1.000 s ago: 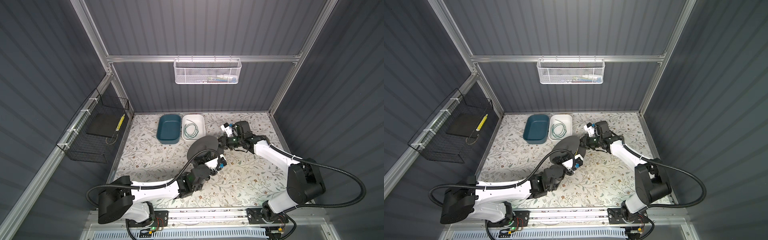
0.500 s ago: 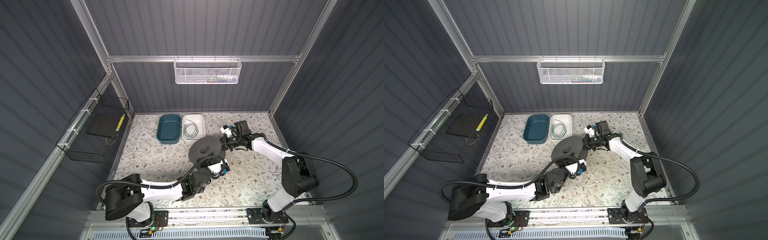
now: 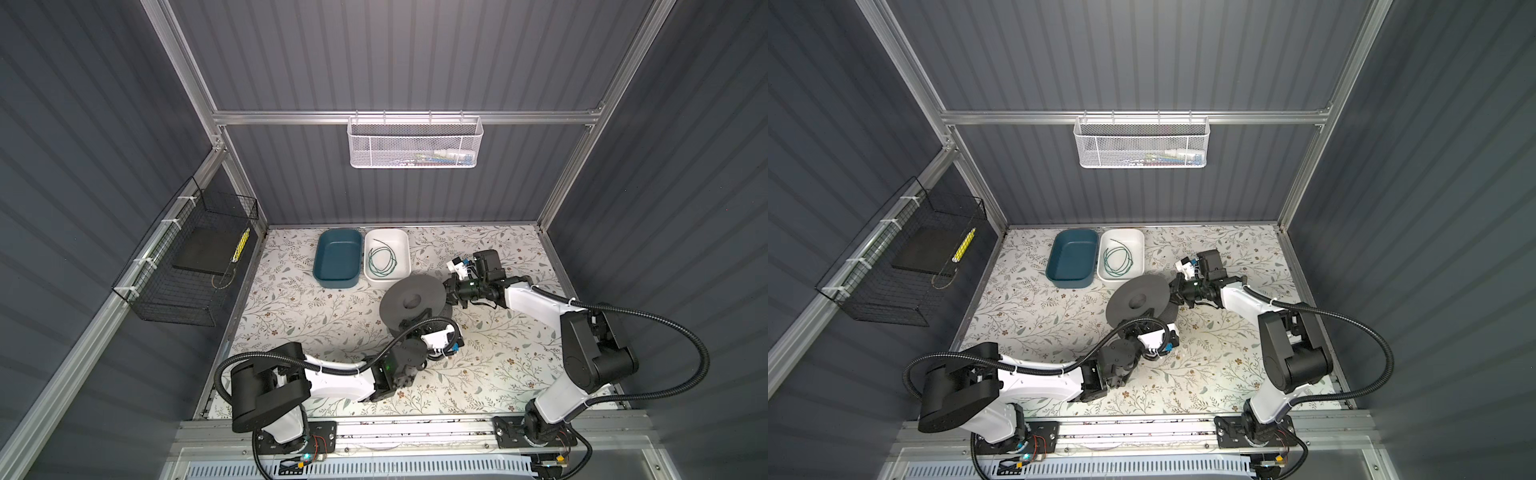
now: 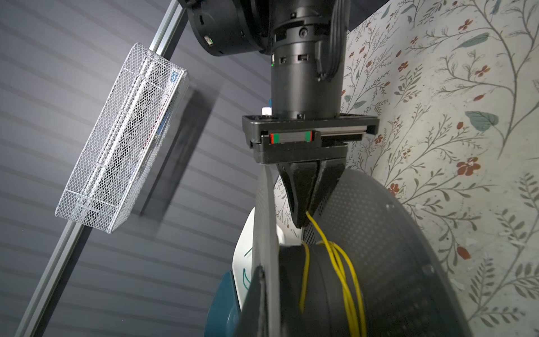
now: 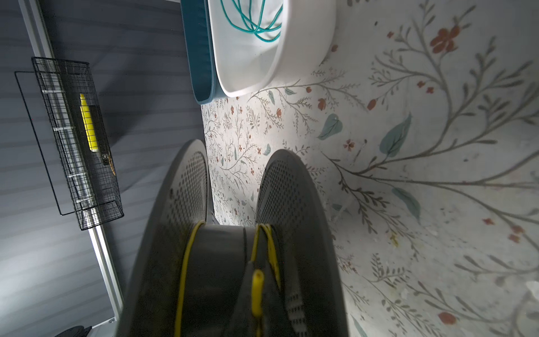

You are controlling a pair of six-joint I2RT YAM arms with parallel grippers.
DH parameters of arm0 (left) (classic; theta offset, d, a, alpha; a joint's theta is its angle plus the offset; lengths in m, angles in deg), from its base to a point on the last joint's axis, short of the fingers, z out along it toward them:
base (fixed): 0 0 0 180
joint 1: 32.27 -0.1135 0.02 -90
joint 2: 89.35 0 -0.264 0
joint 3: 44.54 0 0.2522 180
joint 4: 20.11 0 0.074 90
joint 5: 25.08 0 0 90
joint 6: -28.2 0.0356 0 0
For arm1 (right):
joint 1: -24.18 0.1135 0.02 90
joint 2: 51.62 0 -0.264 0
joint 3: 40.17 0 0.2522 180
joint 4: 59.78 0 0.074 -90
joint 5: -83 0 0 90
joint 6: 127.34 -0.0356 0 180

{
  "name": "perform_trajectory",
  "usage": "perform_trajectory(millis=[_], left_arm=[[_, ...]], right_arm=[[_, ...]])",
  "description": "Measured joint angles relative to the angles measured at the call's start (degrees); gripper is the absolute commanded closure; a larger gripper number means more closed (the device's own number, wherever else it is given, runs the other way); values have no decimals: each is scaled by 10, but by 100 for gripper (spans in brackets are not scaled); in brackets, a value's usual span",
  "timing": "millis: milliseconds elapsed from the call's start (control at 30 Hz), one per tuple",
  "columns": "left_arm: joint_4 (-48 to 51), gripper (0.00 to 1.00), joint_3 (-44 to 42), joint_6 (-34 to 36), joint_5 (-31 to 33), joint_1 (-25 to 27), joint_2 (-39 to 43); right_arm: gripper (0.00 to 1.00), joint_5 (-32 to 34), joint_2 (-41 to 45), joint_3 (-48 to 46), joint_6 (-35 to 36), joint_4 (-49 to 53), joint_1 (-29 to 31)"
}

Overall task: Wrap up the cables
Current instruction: 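Lower the spool flat onto the table with the left gripper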

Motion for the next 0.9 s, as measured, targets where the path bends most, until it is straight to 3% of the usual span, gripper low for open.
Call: perform_trajectory(millis=[300,733,833,900], left_arm=[[2,100,-1,0,0,0,0],[-47,100,-34,-16,0,9,-78],[-59,100,-39,-15,2,11,-97],[-69,100,-42,-13,3,17,-98]], right_arm=[[98,-31,-17,-30,-63,-92,0],[95,-5,-78,-81,-39,-122,0],[90,-7,-103,-89,-44,-149,-1],[86,31,-108,-91,-45,-181,-6]])
